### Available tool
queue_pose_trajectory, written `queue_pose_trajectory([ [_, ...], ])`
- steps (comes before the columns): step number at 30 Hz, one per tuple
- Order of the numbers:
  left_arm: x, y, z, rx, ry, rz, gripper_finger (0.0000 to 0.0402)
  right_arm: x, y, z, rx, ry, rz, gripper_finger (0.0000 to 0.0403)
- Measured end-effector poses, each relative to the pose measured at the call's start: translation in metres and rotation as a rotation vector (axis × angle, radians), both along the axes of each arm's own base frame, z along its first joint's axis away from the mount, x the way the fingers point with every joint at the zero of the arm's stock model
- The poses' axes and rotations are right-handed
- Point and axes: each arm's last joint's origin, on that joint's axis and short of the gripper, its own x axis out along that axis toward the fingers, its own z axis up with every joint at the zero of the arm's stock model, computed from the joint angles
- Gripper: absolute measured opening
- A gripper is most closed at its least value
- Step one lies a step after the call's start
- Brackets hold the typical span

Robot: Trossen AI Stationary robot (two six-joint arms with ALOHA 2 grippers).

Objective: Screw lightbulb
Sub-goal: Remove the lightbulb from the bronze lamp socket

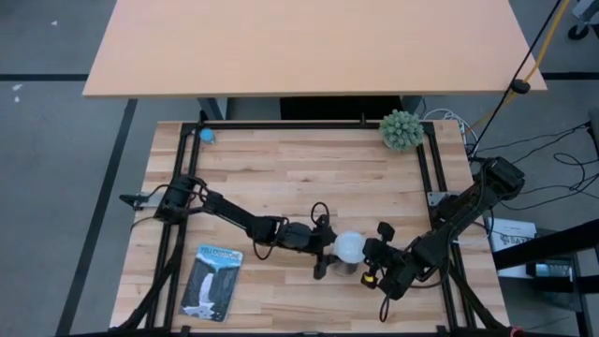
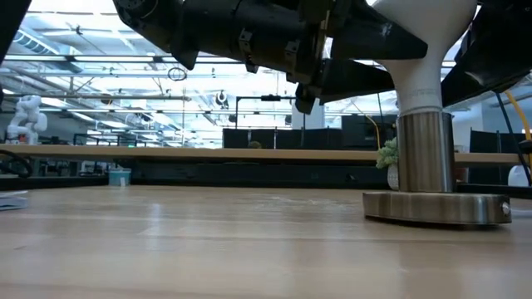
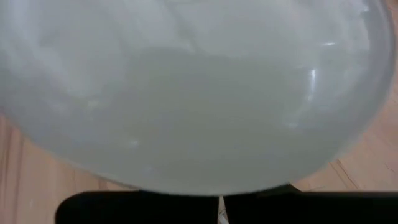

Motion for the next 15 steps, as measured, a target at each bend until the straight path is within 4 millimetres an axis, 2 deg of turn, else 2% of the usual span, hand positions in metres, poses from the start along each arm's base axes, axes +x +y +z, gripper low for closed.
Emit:
queue_pose_trajectory([
  [8,0.0004,-0.0004,0.0022,0.006,-0.024,-0.003,0.0181,0.0,0.0002,0.0,0.002,0.003,0.005,0.0],
  [15,0.0004,-0.0004,0.0017,0.017,-0.023,-0.005,0.0177,-0.0025,0.0005,-0.0026,0.048,0.078,0.038,0.0],
])
